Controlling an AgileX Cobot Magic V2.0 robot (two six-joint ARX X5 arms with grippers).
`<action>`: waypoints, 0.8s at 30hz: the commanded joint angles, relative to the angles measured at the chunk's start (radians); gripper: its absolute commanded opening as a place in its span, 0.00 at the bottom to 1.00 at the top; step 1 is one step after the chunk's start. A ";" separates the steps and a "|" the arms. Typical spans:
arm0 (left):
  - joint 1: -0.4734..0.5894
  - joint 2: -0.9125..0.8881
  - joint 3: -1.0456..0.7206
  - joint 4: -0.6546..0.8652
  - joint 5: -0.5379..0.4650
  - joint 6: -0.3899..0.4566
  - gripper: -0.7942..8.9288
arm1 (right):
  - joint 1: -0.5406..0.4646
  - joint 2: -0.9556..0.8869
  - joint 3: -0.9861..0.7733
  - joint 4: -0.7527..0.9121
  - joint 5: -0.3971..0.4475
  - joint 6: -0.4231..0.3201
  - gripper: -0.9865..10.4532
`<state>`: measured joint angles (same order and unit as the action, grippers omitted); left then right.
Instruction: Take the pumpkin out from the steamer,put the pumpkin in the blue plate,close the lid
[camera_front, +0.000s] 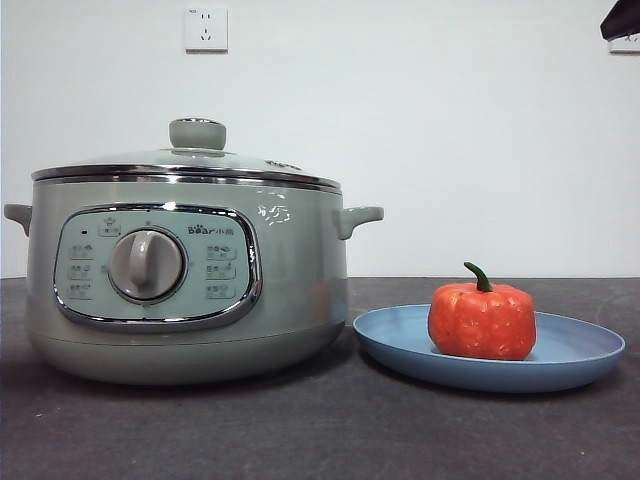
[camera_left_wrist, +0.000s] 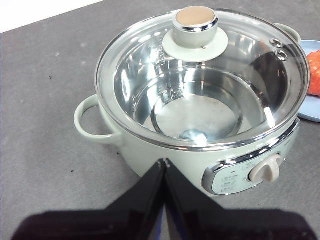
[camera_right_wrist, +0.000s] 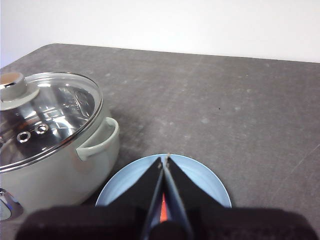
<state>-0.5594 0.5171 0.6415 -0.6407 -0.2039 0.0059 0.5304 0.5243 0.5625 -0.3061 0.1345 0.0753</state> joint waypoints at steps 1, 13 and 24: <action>-0.008 -0.021 -0.006 -0.003 -0.004 -0.005 0.08 | 0.001 -0.001 -0.004 0.006 0.003 0.010 0.09; 0.384 -0.415 -0.285 0.269 0.078 0.021 0.08 | 0.001 -0.001 -0.004 0.006 0.002 0.010 0.09; 0.563 -0.515 -0.587 0.447 0.174 0.011 0.08 | 0.001 -0.001 -0.004 0.005 0.003 0.010 0.09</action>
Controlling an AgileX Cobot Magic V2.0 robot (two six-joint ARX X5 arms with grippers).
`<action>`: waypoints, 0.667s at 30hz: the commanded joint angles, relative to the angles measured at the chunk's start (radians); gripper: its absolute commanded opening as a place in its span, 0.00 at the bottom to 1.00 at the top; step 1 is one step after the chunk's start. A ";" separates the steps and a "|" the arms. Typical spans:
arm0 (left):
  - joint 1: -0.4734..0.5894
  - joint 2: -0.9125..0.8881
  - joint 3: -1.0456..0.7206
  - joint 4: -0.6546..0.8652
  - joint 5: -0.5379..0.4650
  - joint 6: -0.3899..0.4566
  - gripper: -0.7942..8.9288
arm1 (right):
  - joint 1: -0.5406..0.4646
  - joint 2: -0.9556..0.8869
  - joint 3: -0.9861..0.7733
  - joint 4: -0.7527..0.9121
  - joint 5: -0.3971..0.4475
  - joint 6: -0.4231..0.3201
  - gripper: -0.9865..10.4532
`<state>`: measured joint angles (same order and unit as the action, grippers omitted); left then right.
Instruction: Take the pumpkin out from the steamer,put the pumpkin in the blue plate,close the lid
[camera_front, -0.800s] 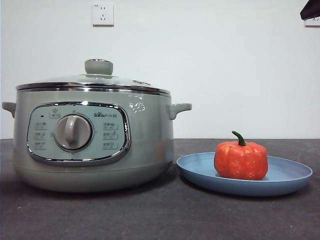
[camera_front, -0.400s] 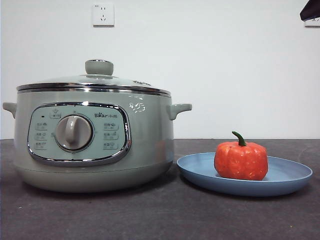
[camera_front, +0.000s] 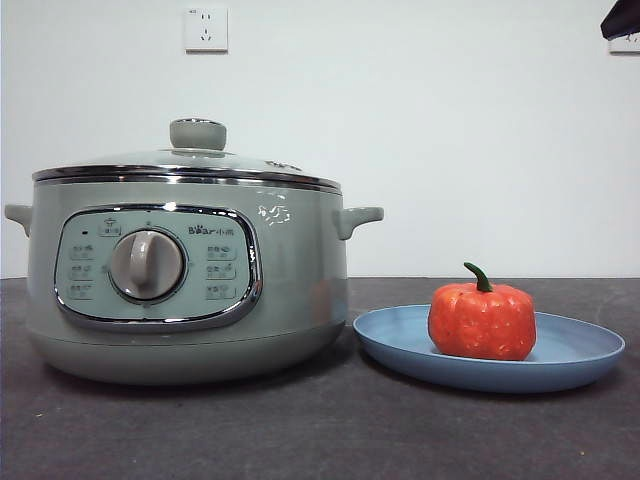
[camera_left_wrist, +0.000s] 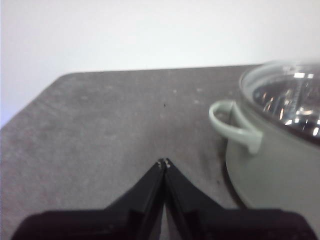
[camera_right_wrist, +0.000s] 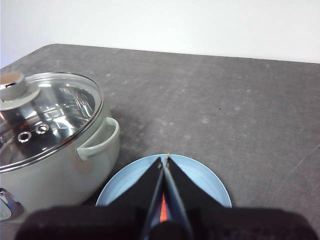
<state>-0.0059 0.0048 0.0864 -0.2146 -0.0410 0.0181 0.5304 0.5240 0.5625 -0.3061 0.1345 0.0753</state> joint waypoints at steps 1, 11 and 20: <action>0.011 -0.003 -0.045 0.022 0.023 -0.003 0.08 | 0.001 -0.001 -0.004 0.005 0.003 0.010 0.09; 0.013 -0.003 -0.073 0.003 0.045 -0.029 0.08 | 0.001 -0.001 -0.004 0.006 0.003 0.010 0.09; 0.013 -0.003 -0.073 0.004 0.045 -0.029 0.08 | 0.001 -0.001 -0.004 0.005 0.003 0.010 0.09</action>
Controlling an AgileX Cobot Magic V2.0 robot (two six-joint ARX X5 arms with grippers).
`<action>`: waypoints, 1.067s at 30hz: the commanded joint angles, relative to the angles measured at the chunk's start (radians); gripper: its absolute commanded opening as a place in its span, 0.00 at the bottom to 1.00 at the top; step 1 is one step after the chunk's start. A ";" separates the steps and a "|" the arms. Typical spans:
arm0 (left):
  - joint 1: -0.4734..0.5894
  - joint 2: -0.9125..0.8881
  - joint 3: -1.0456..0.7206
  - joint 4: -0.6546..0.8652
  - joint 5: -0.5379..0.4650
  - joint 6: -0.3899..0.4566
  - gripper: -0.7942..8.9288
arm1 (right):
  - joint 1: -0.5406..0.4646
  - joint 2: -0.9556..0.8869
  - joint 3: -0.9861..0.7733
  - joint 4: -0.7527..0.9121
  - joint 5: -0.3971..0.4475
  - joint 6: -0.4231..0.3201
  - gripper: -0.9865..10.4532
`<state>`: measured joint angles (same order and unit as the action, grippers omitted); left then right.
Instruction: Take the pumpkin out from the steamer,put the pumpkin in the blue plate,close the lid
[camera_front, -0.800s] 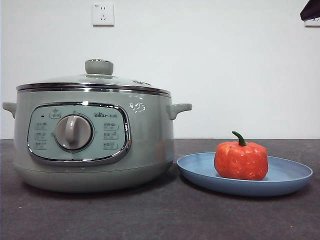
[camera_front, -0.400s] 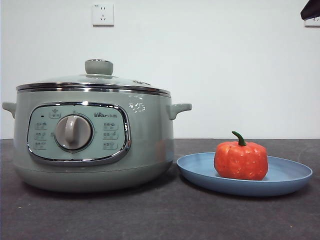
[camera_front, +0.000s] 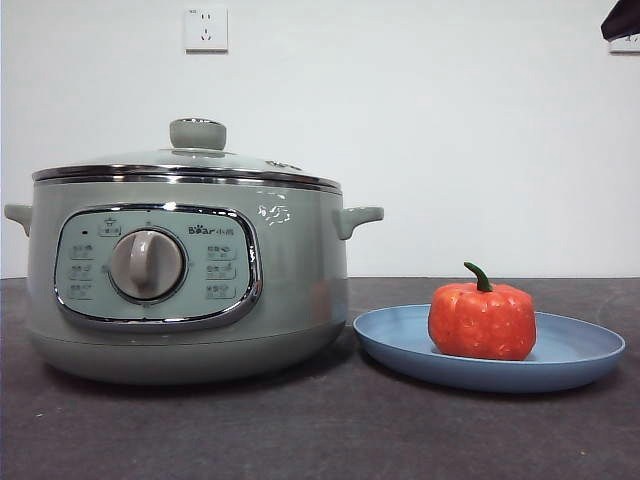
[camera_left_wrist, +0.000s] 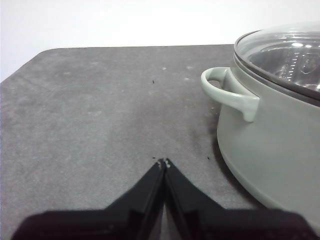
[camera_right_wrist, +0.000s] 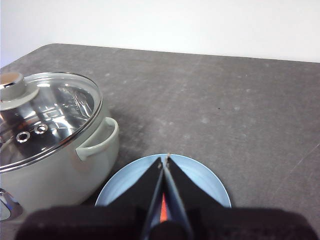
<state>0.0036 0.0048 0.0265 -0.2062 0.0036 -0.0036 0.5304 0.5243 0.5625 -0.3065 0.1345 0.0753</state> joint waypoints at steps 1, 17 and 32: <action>0.003 -0.003 -0.013 -0.005 0.001 -0.007 0.08 | 0.001 -0.001 -0.004 0.006 0.003 0.010 0.09; 0.003 -0.003 -0.013 -0.005 0.001 -0.007 0.08 | -0.016 -0.061 -0.005 -0.044 0.035 -0.099 0.09; 0.003 -0.003 -0.013 -0.005 0.001 -0.007 0.08 | -0.375 -0.436 -0.443 0.143 -0.210 -0.134 0.09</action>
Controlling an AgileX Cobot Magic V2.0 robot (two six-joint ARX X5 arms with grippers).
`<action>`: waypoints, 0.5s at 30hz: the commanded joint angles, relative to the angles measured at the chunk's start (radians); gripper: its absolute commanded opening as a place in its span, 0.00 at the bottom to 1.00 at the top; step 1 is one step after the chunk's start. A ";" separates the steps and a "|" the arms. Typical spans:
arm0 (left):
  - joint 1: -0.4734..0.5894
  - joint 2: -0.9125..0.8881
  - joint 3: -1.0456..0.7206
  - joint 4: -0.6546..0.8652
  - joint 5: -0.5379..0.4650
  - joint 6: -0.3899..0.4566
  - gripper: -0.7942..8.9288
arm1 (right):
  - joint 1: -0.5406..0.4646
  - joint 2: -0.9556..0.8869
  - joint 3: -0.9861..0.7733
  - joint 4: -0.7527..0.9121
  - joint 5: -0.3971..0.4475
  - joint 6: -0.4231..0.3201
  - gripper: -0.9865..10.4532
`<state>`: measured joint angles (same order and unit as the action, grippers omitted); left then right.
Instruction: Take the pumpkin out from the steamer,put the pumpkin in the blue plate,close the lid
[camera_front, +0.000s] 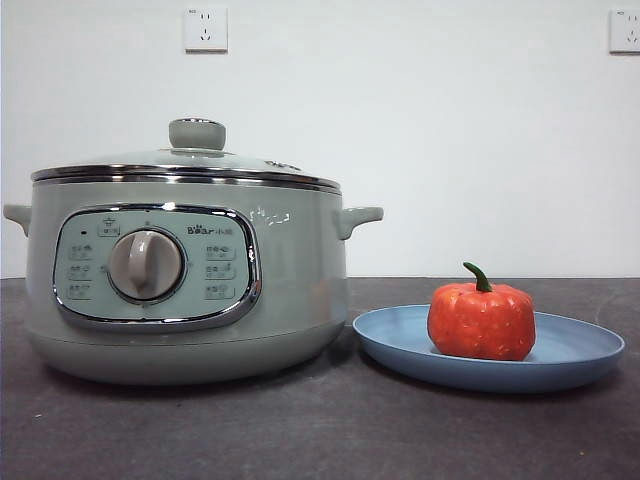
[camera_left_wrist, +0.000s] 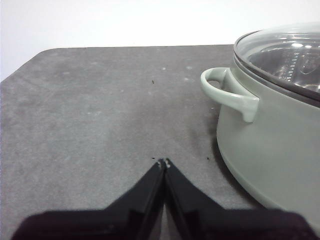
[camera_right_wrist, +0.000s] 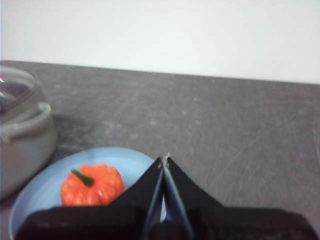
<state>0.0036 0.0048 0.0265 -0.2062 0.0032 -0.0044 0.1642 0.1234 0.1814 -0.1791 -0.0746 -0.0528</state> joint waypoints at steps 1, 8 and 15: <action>0.003 -0.003 -0.013 -0.005 0.002 -0.006 0.08 | -0.012 -0.051 -0.084 0.015 0.001 -0.005 0.09; 0.003 -0.003 -0.013 -0.004 0.001 -0.006 0.08 | -0.019 -0.122 -0.174 0.002 -0.003 -0.005 0.09; 0.003 -0.003 -0.013 -0.005 0.001 -0.006 0.08 | -0.019 -0.114 -0.174 0.005 0.002 0.002 0.09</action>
<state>0.0040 0.0048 0.0265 -0.2066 0.0036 -0.0048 0.1482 0.0071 0.0204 -0.1757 -0.0757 -0.0528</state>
